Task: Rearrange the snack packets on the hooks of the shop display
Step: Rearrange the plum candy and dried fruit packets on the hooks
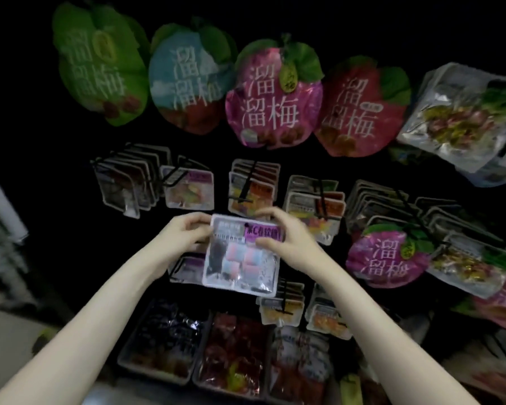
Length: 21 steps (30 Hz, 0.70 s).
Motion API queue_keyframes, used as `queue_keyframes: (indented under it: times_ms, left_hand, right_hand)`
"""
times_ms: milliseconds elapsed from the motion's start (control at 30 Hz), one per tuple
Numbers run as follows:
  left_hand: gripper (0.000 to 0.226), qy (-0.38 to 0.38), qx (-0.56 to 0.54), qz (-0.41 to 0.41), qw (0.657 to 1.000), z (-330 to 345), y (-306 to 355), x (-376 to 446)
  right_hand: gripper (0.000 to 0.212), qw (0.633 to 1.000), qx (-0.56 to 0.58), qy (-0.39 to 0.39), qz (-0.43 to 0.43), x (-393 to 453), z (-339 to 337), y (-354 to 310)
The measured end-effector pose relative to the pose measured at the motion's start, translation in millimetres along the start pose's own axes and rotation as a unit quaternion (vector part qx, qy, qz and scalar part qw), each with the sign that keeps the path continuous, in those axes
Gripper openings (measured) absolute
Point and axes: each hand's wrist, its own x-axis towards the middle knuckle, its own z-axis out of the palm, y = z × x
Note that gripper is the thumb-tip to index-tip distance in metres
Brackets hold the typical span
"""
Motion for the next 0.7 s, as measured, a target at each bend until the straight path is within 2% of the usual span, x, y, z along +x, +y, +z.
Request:
queue_keyframes:
  times_ms: [67,233,367,533,700]
  left_hand:
    - [0.015,0.035,0.044,-0.020,0.998,-9.2,-28.2,-4.9]
    - [0.020,0.041,0.104,-0.026,0.993,-35.5,-68.2,-14.3]
    - [0.022,0.064,0.176,-0.047,0.981,-54.0,-109.4,-14.2]
    - [0.021,0.066,0.132,-0.173,0.974,-57.8,-179.3,-10.6]
    - [0.019,0.113,0.081,-0.214,0.967,-64.8,-220.6,27.0]
  right_hand:
    - [0.034,0.999,-0.038,-0.031,0.008,-5.4,25.1,14.4]
    - [0.019,0.999,-0.037,-0.032,0.007,5.0,87.0,33.1]
    - [0.022,0.997,-0.019,-0.071,0.037,11.0,138.0,48.3]
    - [0.029,0.985,-0.010,-0.141,0.101,10.5,199.7,88.3]
    - [0.034,0.984,0.015,-0.109,0.139,46.3,239.4,111.9]
